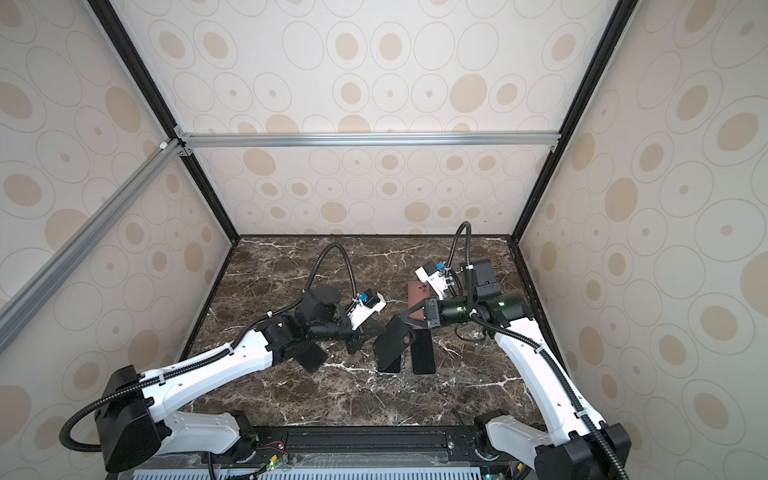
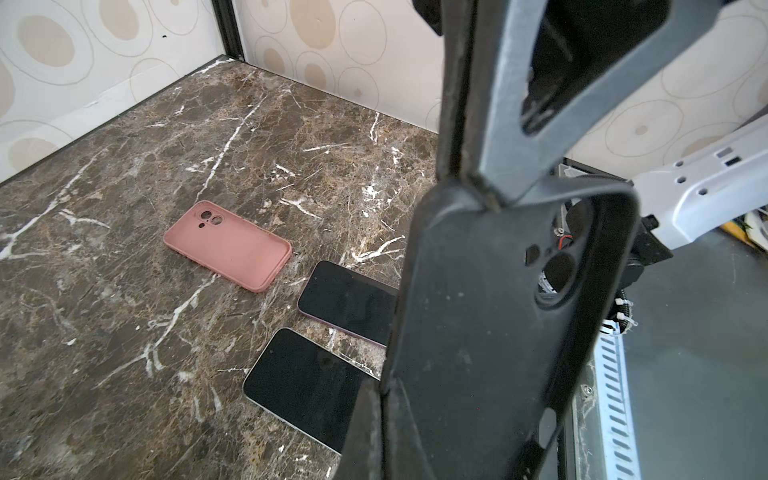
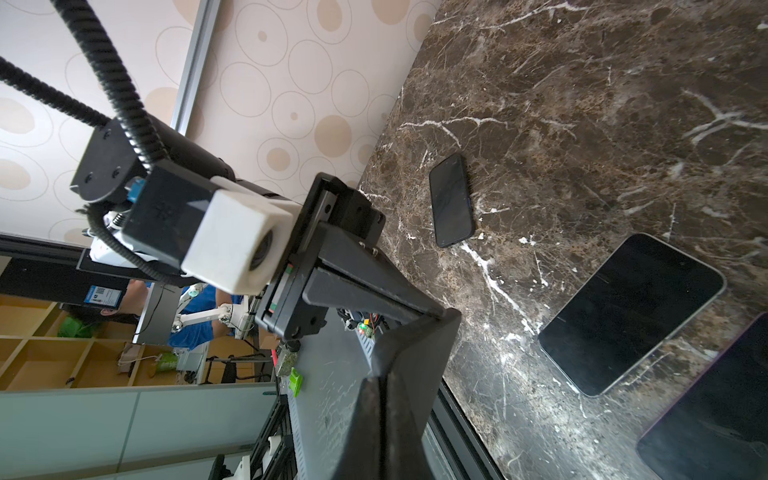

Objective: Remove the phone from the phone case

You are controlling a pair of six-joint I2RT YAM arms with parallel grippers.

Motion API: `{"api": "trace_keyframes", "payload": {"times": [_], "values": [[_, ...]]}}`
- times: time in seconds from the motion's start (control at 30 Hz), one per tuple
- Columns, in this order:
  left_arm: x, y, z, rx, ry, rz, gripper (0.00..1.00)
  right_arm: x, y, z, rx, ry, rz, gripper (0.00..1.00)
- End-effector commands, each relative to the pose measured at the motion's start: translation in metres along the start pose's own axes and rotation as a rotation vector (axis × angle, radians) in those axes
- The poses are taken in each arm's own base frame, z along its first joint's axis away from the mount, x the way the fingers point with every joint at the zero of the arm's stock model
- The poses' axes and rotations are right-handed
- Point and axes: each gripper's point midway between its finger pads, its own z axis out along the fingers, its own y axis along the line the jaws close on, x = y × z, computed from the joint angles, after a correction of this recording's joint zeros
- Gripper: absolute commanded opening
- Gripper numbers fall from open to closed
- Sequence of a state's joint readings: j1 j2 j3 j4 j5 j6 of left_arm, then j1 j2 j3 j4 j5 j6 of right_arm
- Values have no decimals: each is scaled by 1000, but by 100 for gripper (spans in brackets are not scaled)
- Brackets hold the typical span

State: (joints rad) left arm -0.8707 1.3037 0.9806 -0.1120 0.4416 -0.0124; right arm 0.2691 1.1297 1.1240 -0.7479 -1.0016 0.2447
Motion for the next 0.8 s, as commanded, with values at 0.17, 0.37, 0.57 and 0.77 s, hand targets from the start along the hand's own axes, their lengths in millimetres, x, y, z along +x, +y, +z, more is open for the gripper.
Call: {"api": "trace_keyframes", "payload": {"times": [0.17,0.37,0.57,0.77], "values": [[-25,43,-7,-266,-49,-105,0,-28,-14,-25,255,-188,-120,52],[-26,85,3,-470,-49,-252,0,-39,-71,-45,553,-331,-86,87],[-3,126,41,-601,86,-405,0,-34,-109,-31,662,-285,12,94],[14,162,70,-666,135,-578,0,-38,-140,-28,822,-284,53,100]]}}
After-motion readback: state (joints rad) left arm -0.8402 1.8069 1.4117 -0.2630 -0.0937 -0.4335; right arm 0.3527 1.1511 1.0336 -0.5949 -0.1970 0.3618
